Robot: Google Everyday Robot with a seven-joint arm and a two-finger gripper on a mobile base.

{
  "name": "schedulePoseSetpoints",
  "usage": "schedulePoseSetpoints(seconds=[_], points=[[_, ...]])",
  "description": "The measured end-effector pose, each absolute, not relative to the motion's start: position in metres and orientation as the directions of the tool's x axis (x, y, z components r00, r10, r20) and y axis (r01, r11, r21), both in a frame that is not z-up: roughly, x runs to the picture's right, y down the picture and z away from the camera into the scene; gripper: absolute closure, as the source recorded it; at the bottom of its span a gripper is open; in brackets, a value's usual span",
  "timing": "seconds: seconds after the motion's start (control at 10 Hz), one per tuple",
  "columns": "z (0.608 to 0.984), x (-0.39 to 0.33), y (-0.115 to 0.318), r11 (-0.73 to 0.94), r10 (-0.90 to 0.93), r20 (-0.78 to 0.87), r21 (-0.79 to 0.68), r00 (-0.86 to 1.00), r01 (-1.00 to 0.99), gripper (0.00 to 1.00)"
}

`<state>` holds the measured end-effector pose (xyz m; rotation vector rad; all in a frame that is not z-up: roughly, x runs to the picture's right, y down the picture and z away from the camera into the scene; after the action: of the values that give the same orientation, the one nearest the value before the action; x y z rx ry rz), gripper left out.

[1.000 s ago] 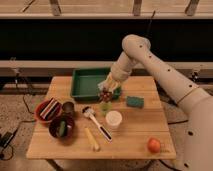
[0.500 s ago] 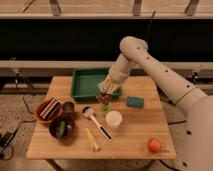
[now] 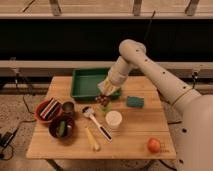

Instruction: Place grapes in plastic cup

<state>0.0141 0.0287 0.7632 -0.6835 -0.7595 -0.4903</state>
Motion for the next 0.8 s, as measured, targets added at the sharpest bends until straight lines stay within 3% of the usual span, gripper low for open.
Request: schedulePoseSetpoints(seconds=[0.3,0.8], points=[[0.772,0.012,0.036,0.673,-0.127,0.768,-0.398,0.628,0.623,0.23],[0.781,0.017,0.037,0.675,-0.096,0.769,-0.416,0.631,0.61,0.2]])
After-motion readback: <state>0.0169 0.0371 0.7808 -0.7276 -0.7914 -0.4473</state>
